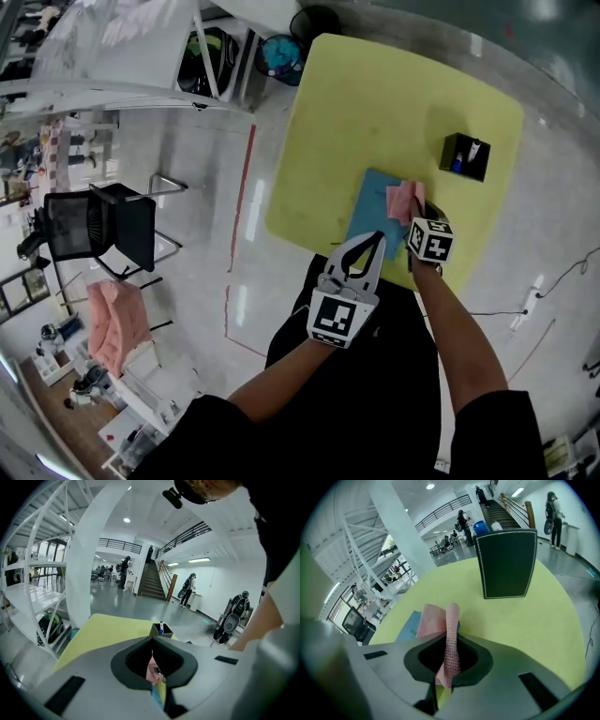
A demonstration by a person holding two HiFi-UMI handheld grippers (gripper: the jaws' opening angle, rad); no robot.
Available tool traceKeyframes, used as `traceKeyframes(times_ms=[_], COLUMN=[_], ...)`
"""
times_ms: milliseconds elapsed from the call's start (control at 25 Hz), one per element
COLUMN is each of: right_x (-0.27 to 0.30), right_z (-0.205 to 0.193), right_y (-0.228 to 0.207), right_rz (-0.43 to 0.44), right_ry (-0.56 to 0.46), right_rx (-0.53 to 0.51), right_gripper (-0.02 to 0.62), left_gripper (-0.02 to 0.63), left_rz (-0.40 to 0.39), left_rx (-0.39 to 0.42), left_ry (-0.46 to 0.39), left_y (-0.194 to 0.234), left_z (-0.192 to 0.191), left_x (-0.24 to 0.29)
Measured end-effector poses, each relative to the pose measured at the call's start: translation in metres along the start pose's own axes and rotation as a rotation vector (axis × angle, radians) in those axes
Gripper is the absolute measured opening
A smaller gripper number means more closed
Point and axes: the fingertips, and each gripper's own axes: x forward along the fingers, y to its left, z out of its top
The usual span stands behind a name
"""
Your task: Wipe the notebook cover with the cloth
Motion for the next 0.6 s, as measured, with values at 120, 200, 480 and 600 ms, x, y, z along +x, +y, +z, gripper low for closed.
traceKeyframes(times_ms=[120,200,480,600], right_x=[-0.005,-0.006,-0.040,-0.057], right_z=[-0.005,-0.004,0.016,0.028], right_y=[-0.012,-0.021,-0.012,0.004], right_rz=[-0.041,-0.051,-0.044,-0.043], right_ry=[0.013,0.011,-0.094,-0.147], right_rx=[-0.006,-0.002,0.126,0.188], right_gripper=[0.038,0.038,0.038,0.038], left_gripper=[0.015,0.015,0.015,0.015], left_rz=[-0.024,-0.030,-0.018,-0.001], left_rx=[0.006,0.009,-0.013,-0.038], left_ry=[0.012,0.012,0.023,0.004], left_y=[-0.002,0.001,0.040,0.062], left_z=[-0.001,0.000,-0.005,0.006], left_x=[0.001,0.003,-0.018,-0.027])
